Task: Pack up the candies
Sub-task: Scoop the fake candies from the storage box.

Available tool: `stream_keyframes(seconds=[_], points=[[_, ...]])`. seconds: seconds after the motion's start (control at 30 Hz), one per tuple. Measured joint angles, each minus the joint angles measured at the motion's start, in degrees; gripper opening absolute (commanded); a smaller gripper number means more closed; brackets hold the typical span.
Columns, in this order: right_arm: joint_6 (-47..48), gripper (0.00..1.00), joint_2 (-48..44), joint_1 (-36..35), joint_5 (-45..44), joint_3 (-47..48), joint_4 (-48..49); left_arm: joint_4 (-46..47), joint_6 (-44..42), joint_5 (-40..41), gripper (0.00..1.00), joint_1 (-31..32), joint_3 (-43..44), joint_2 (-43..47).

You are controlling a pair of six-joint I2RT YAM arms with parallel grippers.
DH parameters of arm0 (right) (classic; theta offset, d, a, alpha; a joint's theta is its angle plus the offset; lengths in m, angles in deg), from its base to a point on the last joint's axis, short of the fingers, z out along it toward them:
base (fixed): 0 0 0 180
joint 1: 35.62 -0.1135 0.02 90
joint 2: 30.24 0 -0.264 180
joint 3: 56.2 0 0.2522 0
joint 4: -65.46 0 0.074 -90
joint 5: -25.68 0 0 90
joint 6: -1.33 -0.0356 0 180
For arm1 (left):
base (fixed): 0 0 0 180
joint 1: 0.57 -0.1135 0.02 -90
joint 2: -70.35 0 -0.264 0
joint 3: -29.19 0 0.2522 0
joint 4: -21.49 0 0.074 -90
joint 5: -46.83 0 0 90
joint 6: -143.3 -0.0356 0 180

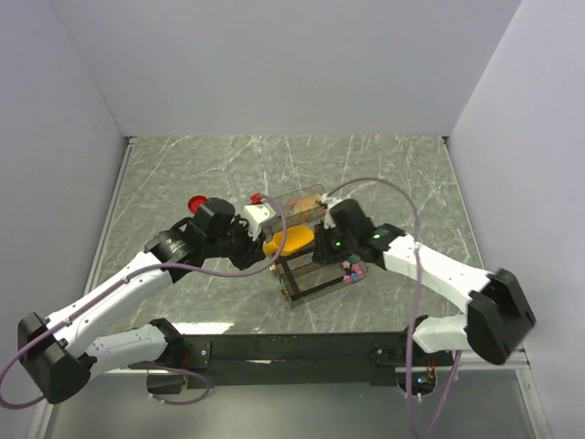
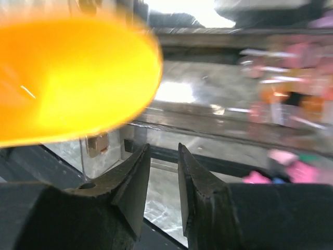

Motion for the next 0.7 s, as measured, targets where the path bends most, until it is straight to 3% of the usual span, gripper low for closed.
stream_keyframes(seconds=[0.17, 0.3, 0.43, 0.7], points=[[1.42, 0.41, -12.48, 9.29, -1.46, -3.37, -2.73, -5.57, -2.86, -2.84, 0.01, 3.54, 4.72, -4.2], [2.14, 0.39, -17.7, 17.57, -1.44, -6.69, -5.35, -10.49, -4.24, -3.76, 0.01, 6.86, 8.81, -8.92], [2.12, 0.38, -16.31, 21.79, -0.04, -9.11, -7.06, -14.75, -4.87, -3.8, 0.01, 9.53, 13.49, -13.97], [2.05, 0.29, -11.28, 22.99, 2.69, -10.12, -7.02, -18.75, -6.01, -3.8, 0.01, 11.58, 17.81, -20.76]])
